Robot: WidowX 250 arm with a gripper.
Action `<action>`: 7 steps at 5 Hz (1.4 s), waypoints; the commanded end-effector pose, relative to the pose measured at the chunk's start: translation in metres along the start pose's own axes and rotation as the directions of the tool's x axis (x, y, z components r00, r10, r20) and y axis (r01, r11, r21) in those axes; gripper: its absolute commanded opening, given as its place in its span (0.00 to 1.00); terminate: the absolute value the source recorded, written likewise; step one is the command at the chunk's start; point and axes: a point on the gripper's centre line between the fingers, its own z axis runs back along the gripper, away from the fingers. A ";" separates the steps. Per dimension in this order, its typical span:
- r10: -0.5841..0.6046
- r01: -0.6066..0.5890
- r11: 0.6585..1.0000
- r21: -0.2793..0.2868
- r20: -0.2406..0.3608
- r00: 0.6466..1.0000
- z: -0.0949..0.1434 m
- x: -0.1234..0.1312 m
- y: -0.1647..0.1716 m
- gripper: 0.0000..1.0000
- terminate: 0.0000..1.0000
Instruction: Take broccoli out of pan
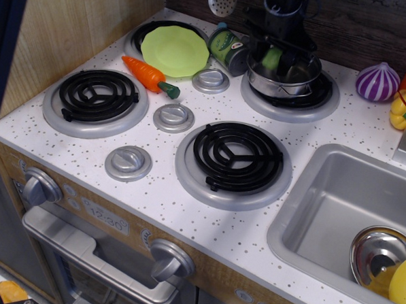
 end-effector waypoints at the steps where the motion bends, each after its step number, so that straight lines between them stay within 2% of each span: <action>1: 0.034 -0.041 0.993 0.107 0.066 0.997 0.064 0.014 0.023 0.00 0.00; 2: 0.030 -0.032 0.983 0.180 0.013 0.999 0.071 -0.006 0.039 0.00 0.00; 3: 0.028 -0.023 0.981 0.190 -0.023 0.999 0.063 -0.027 0.052 0.00 0.00; 4: 0.032 -0.027 0.985 0.168 -0.032 0.999 0.049 -0.035 0.052 0.00 0.00; 5: 0.036 -0.028 0.985 0.170 -0.042 0.998 0.046 -0.034 0.051 0.00 0.00; 6: 0.044 -0.030 0.990 0.139 -0.095 0.995 0.031 -0.048 0.044 0.00 0.00; 7: 0.029 -0.018 0.994 0.105 -0.102 0.994 0.020 -0.059 0.042 0.00 0.00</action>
